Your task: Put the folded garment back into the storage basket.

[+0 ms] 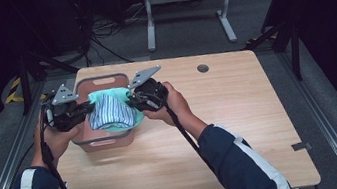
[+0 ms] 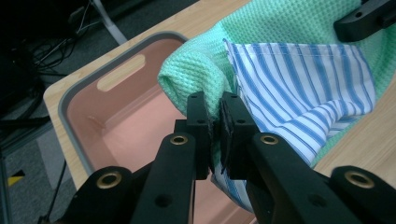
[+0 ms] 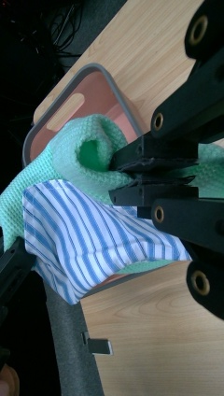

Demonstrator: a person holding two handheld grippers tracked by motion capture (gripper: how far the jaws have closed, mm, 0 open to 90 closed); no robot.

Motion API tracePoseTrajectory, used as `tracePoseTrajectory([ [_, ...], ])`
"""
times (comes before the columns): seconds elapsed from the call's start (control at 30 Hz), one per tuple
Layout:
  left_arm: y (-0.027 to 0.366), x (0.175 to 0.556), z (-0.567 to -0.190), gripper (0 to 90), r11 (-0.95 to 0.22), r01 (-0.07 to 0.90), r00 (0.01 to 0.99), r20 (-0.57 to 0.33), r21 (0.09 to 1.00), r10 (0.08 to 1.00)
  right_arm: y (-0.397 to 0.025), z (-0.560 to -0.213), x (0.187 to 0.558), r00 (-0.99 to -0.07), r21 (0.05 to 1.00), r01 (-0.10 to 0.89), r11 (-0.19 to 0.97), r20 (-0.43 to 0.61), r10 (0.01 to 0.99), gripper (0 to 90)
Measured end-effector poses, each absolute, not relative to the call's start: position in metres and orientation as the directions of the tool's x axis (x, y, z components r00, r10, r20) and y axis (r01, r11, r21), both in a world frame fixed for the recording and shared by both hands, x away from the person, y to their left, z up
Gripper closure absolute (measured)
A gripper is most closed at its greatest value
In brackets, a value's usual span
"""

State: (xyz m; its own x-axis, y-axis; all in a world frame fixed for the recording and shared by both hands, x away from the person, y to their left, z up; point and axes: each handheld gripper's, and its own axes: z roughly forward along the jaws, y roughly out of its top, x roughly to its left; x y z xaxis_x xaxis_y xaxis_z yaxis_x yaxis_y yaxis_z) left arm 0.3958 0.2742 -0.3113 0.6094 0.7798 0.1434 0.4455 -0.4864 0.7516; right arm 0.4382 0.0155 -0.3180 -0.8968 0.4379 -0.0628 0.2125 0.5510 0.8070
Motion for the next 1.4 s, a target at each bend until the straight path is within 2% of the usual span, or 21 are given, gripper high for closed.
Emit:
tracePoseTrajectory([
  [0.67, 0.305, 0.408, -0.328, 83.5, -0.474, 0.519, 0.551, 0.145, 0.711, 0.822, 0.058, -0.334, 0.448, -0.907, 0.789, 0.220, 0.574, -0.051, 0.419, 82.7],
  [1.07, 0.308, 0.419, -0.348, 83.4, -0.477, 0.542, 0.535, 0.154, 0.691, 0.831, 0.074, -0.356, 0.458, -0.907, 0.759, 0.250, 0.601, -0.034, 0.421, 82.3],
  [1.4, 0.305, 0.430, -0.365, 83.3, -0.509, 0.579, 0.538, 0.171, 0.637, 0.825, 0.083, -0.372, 0.468, -0.905, 0.718, 0.275, 0.639, -0.030, 0.424, 81.6],
])
